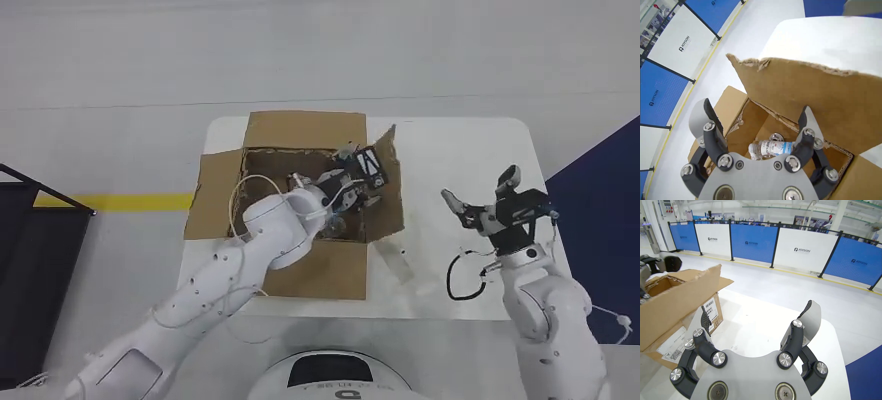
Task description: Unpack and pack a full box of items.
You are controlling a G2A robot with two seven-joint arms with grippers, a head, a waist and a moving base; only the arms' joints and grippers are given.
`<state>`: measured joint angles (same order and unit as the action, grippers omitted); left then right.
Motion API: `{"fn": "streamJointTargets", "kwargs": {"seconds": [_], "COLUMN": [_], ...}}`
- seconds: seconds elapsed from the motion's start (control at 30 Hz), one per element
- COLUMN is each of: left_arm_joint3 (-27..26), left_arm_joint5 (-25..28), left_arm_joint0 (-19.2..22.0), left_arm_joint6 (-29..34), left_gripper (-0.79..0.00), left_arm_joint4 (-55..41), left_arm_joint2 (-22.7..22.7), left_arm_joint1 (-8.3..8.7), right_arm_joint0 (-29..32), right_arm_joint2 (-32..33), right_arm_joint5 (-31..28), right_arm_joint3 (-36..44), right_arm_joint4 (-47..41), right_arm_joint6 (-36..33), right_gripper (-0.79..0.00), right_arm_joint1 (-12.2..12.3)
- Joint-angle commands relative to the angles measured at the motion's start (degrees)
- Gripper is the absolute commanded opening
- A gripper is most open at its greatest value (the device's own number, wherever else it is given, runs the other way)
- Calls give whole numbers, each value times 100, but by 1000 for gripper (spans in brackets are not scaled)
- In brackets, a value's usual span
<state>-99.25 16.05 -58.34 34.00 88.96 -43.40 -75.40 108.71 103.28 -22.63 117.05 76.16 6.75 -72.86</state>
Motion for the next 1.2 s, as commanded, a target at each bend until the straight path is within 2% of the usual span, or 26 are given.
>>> {"fn": "streamJointTargets", "kwargs": {"seconds": [0.0, 0.1, 0.23, 0.37, 0.5, 0.7, 0.87, 1.07, 1.17], "left_arm_joint3": [185, 338, 17, -732, -1352, -1504, -1295, -1227, -1227], "left_arm_joint5": [153, 180, -93, -94, -83, -58, 34, 93, 93], "left_arm_joint0": [194, 347, 218, -445, -1443, -2435, -3064, -3157, -3157], "left_arm_joint6": [251, 378, 169, -33, -426, -1052, -1524, -1595, -1595], "left_gripper": [0, 0, 0, 0, 0, 0, 0, 0, 0], "left_arm_joint4": [102, 178, -148, -309, -429, -1009, -1613, -1771, -1771], "left_arm_joint2": [228, 393, -30, -1018, -2408, -3823, -4616, -4720, -4720], "left_arm_joint1": [-65, -145, -122, 93, 336, 489, 548, 555, 555], "right_arm_joint0": [241, 328, 205, -42, -506, -1200, -1794, -2575, -2604], "right_arm_joint2": [28, -41, -271, -614, -1159, -1958, -2720, -3439, -3469], "right_arm_joint5": [18, 98, 83, -26, -226, -372, -491, -107, -87], "right_arm_joint3": [135, 299, 489, 682, 745, 644, 517, 300, 299], "right_arm_joint4": [60, 169, 425, 841, 1255, 1699, 1989, 1908, 1901], "right_arm_joint6": [141, 5, -270, -643, -1203, -2012, -2916, -4011, -4048], "right_gripper": [0, 0, 0, 0, 0, 0, 0, 0, 0], "right_arm_joint1": [-3, -4, 7, 26, 43, 35, -1, -113, -118]}}
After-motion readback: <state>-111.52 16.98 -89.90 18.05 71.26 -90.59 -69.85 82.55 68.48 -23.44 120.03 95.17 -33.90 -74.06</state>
